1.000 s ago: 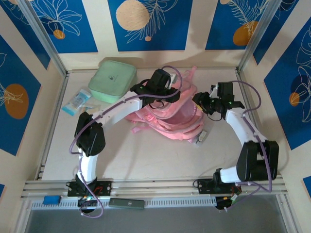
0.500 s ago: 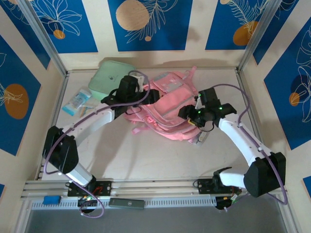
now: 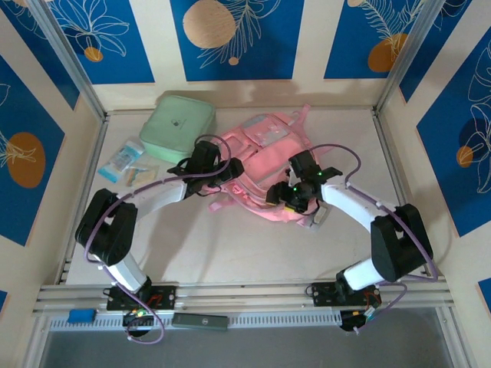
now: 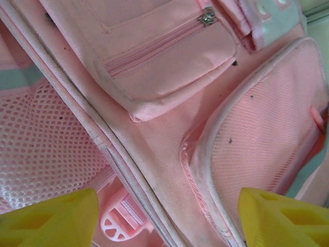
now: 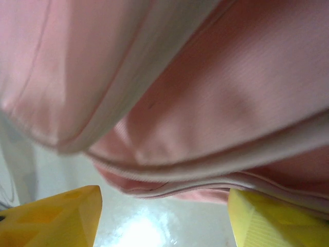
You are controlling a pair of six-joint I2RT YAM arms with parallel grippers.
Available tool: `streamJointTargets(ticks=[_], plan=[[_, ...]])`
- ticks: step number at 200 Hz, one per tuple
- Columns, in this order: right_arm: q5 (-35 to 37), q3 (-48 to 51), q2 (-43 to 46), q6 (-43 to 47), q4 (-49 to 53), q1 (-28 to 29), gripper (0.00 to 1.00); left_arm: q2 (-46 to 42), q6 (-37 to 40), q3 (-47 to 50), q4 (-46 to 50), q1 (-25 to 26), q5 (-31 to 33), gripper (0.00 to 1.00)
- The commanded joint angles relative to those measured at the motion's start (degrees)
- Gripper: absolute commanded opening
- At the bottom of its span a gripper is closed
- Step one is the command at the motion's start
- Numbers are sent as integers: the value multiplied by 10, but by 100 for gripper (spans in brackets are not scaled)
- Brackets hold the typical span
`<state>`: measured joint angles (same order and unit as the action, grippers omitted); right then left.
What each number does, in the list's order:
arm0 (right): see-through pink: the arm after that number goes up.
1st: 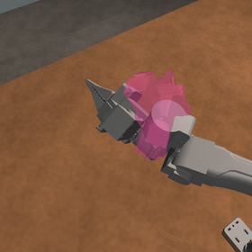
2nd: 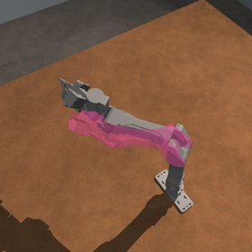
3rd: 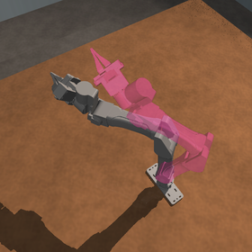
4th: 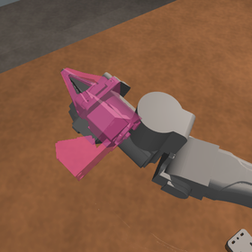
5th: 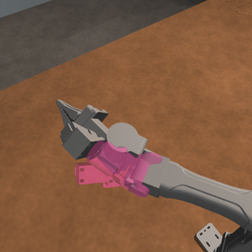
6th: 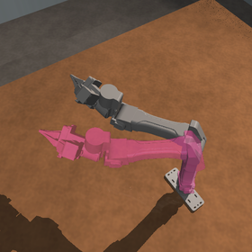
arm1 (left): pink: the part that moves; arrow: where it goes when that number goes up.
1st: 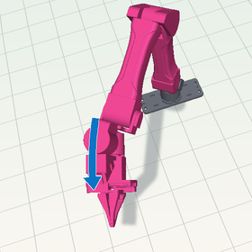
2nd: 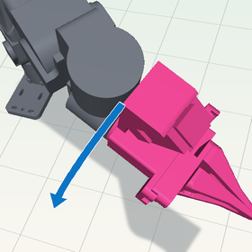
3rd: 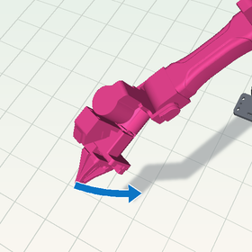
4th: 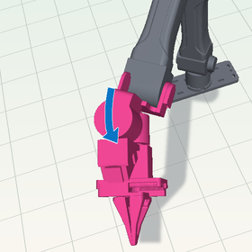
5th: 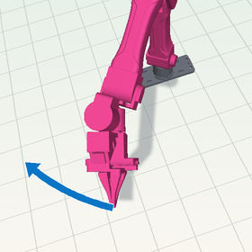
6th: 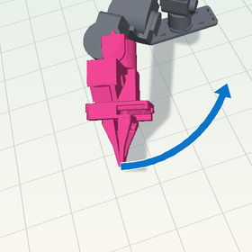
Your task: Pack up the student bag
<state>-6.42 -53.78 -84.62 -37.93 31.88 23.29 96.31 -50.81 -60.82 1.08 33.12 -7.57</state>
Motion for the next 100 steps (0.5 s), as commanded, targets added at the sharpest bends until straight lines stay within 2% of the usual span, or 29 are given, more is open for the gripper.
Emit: streamJointTargets(ticks=[1,25,50,69,89,100], plan=[[-2,4,-15,59,-39,-43,65,21,-11,-18,4,17,23,70],[-20,-8,-24,77,-55,-86,60,37,-21,-28,14,35,52,68],[-17,-13,-16,86,-55,-95,59,39,-56,-12,14,42,100,62],[-11,-14,4,78,-41,-83,60,53,-77,-12,-8,42,102,59],[49,-22,26,52,5,-57,62,75,-94,-36,-14,43,78,56],[60,-18,37,39,16,-44,63,81,-105,-39,-26,46,79,54]])
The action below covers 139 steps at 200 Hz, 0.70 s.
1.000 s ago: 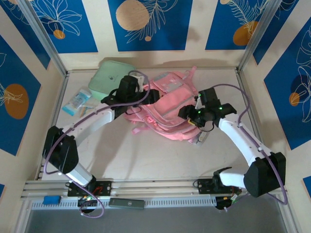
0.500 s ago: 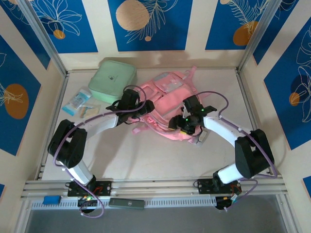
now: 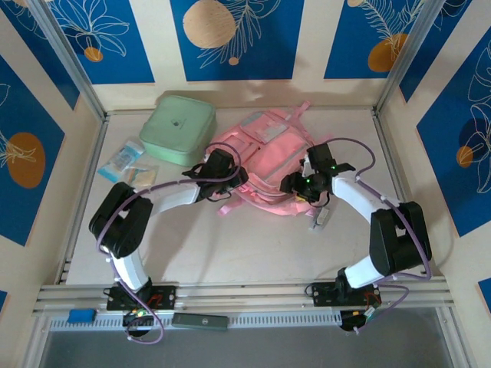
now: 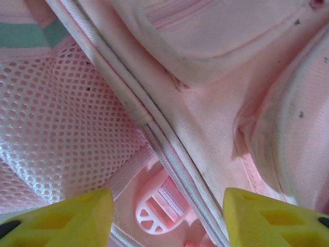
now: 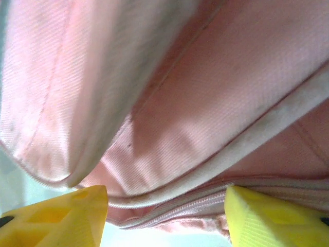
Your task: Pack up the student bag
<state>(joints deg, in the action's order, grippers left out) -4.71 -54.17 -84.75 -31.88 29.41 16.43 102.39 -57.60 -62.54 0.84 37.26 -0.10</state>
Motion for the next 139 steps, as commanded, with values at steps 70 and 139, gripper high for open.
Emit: streamJointTargets(ticks=[70,139], plan=[[55,9,63,-66,6,115,53,51,-89,-46,-45,18,26,35],[127,2,40,-71,-18,179,41,47,-106,-53,-80,24,36,0]])
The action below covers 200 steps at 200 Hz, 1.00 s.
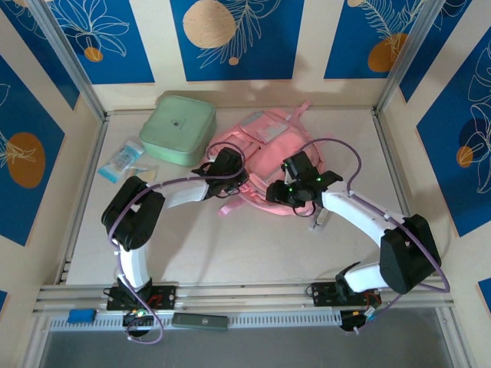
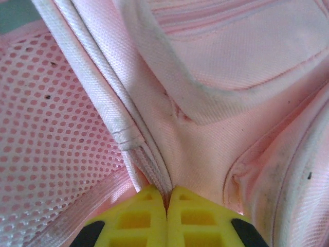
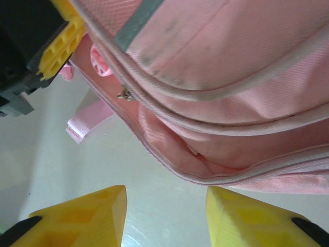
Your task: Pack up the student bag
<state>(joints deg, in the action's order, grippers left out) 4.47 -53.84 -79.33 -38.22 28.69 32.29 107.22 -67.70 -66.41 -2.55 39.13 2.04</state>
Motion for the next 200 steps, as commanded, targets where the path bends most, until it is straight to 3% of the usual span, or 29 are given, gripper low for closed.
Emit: streamJointTargets(ticks=[1,48,78,132,146,170,200], plan=[[37,-2,-15,-8,-12,21,41,-2,-5,-14,-47,5,15,0],[86,-27,-49,-11,-34,64,33,-26,-21,-4,-71,13,11,0],[69,-7,-53,-6,-102,63,27,-47,-13,10,-87,15,14,0],[90,-7,-62,-5,-133,65,22,-56,-19,23,-121,18,-5,0],[103,-11,-53,-16,-130,73,18,-58,-16,23,-122,17,-5,0],[155,-20,-55,-30,-124,100,19,-65,-9,28,-129,19,1,0],[202,-53,-94,-94,-68,93,19,-67,-8,30,-133,19,1,0]])
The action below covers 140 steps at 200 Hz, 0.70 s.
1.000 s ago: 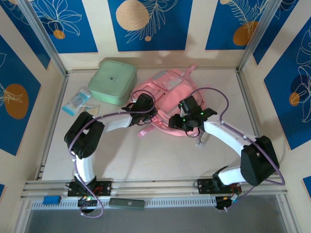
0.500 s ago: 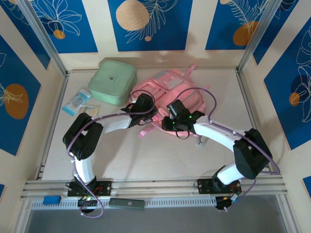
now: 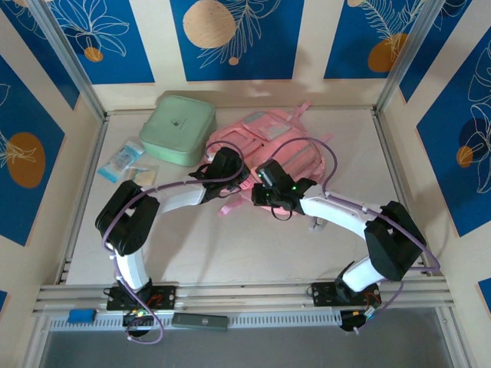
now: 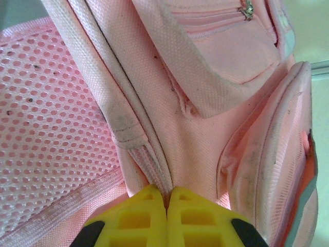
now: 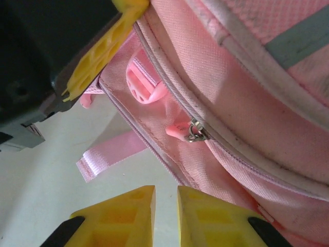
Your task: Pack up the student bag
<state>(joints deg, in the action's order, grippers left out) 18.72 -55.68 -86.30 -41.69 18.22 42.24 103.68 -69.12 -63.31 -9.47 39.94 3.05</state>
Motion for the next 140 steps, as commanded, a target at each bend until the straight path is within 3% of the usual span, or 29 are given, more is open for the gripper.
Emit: streamJointTargets(ticks=[1,47,113,140], plan=[[59,-34,-25,-61,38,-7,19,-32,6,-1,-63,10,-9,0],[37,-13,-55,-90,-50,-5,27,-34,10,4,-67,11,-9,0],[58,-68,-128,-157,-26,-12,32,-34,15,5,-62,10,-8,0],[76,-60,-115,-184,-7,-4,33,-35,17,4,-60,11,-8,0]])
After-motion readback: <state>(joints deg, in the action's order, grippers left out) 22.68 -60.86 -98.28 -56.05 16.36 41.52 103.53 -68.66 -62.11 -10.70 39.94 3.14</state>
